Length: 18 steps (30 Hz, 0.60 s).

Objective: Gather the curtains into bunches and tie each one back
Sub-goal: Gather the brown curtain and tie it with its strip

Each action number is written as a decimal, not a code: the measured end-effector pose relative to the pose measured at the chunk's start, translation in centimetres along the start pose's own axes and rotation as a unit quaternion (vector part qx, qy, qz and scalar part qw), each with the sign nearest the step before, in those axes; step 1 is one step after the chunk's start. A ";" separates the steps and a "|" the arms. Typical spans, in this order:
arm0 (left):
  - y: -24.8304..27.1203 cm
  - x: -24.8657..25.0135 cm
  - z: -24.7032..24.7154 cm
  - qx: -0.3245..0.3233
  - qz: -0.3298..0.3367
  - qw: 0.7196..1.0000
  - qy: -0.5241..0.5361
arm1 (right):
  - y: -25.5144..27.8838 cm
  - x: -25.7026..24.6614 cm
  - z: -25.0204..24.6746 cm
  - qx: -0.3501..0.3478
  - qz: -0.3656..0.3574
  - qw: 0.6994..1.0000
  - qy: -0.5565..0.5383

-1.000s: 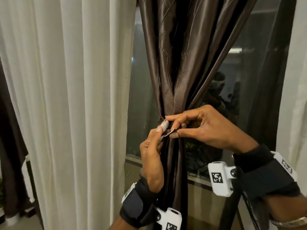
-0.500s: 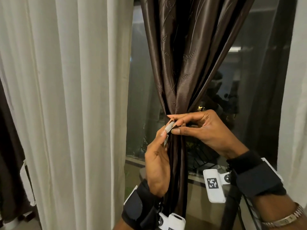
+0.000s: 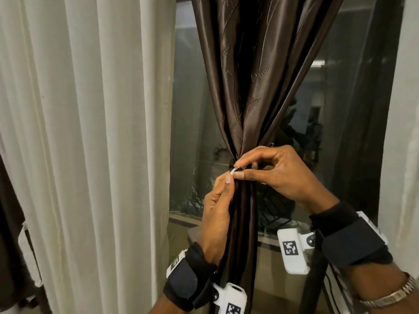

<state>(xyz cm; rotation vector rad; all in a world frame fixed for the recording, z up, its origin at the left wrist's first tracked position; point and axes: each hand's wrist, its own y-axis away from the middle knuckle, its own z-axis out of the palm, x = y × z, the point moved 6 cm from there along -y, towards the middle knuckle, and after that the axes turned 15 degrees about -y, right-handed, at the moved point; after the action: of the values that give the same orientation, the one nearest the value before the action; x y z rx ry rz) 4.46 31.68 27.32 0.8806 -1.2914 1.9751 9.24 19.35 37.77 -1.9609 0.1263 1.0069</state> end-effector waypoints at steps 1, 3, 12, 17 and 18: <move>0.0 0.1 -0.1 -0.011 0.012 0.999 -0.030 | 0.1 0.1 -0.3 0.008 -0.010 1.000 0.004; 0.1 0.3 -0.6 -0.027 0.028 0.997 -0.062 | 0.5 0.5 -0.7 0.015 -0.021 1.000 0.016; -6.2 1.7 -3.8 0.008 0.042 0.981 -0.187 | 1.5 3.1 -4.7 0.328 -0.006 0.932 -0.152; -11.9 4.5 -3.6 0.051 0.104 0.964 -0.239 | -2.4 3.3 -3.9 0.340 0.016 0.939 -0.053; -13.0 5.2 -3.7 0.069 0.124 0.959 -0.245 | -3.2 3.1 -4.3 0.356 0.008 0.934 -0.031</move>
<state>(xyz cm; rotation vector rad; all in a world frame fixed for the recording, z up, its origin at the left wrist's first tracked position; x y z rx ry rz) 10.80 40.20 37.15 1.4004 -1.6138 2.1377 15.31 18.90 38.93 -1.2632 0.4129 0.8690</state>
